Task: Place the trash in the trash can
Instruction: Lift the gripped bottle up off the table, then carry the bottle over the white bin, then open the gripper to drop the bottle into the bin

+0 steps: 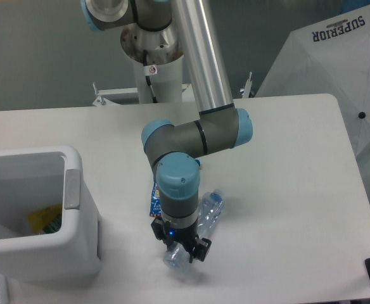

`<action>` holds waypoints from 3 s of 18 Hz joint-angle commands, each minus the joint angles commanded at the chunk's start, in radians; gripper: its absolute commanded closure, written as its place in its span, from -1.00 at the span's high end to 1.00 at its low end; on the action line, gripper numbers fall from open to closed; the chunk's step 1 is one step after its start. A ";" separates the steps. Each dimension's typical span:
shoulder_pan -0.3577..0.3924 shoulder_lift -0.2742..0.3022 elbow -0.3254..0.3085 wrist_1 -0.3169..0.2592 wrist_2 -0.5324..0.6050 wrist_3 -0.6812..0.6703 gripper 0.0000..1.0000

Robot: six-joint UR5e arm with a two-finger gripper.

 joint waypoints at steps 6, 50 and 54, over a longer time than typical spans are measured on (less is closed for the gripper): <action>0.063 0.121 0.109 0.002 -0.079 -0.041 0.25; -0.284 0.269 0.255 0.080 -0.304 -0.732 0.26; -0.285 0.270 0.244 0.078 -0.304 -0.735 0.28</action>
